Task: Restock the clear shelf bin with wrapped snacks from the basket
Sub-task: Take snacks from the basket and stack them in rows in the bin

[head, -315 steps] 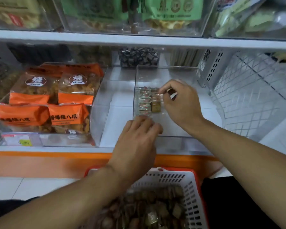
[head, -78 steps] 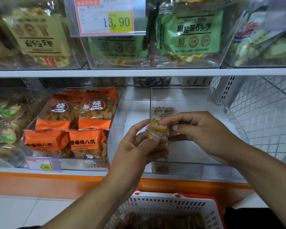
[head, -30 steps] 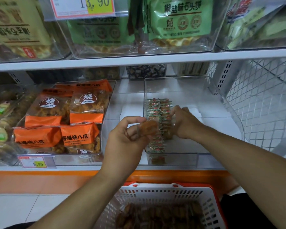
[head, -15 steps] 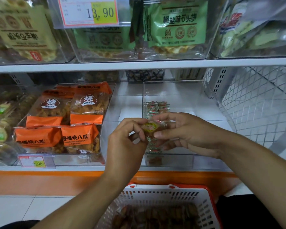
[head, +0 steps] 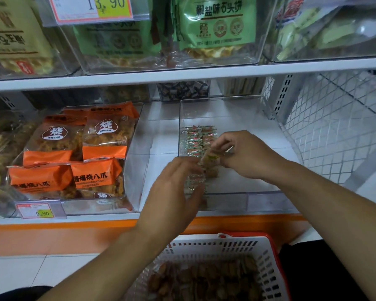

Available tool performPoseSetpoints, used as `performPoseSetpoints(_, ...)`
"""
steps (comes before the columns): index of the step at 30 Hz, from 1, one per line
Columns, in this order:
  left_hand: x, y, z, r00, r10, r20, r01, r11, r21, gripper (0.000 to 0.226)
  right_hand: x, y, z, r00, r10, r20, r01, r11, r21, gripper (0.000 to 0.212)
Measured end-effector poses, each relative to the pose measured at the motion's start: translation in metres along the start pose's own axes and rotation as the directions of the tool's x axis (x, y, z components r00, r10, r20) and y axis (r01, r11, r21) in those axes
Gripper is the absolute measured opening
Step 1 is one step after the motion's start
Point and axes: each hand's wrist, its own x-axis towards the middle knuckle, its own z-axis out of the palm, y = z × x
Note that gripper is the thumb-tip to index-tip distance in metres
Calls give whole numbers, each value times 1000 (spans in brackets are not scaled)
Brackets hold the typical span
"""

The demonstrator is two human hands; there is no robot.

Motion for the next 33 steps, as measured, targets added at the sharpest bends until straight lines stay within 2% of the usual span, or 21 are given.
performPoseSetpoints(2, -5, 2, 6, 986, 74, 152, -90, 991, 100, 39, 7, 10, 5, 1000, 12, 14, -10, 989, -149, 25)
performPoseSetpoints(4, -12, 4, 15, 948, 121, 296, -201, 945, 259, 50, 15, 21, 14, 998, 39, 44, -29, 976, -214, 22)
performPoseSetpoints(6, -21, 7, 22, 910, 77, 408, -259, 874, 411, 71, 20, 27, 24, 996, 71, 58, -54, 964, -259, 23)
performPoseSetpoints(8, -26, 8, 28, 888, 24, 459, -281, 819, 500, 86, 24, 31, 32, 993, 99, 60, -78, 954, -289, 26)
performPoseSetpoints(10, -27, 9, 32, 888, 20, 458, -282, 812, 511, 92, 29, 34, 39, 993, 110, 40, -94, 951, -296, 27)
performPoseSetpoints(14, -26, 7, 32, 892, 40, 451, -277, 836, 474, 90, 35, 42, 50, 990, 144, -16, -142, 946, -290, 32)
performPoseSetpoints(21, -26, 8, 31, 890, 42, 453, -259, 866, 429, 88, 42, 42, 55, 968, 249, 15, -239, 944, -229, 41)
performPoseSetpoints(26, -25, 8, 31, 882, 26, 470, -244, 879, 409, 87, 43, 38, 56, 963, 266, 45, -247, 937, -246, 46)
performPoseSetpoints(33, -26, 8, 28, 886, 30, 464, -241, 883, 403, 92, 39, 31, 41, 971, 222, 86, -185, 931, -314, 31)
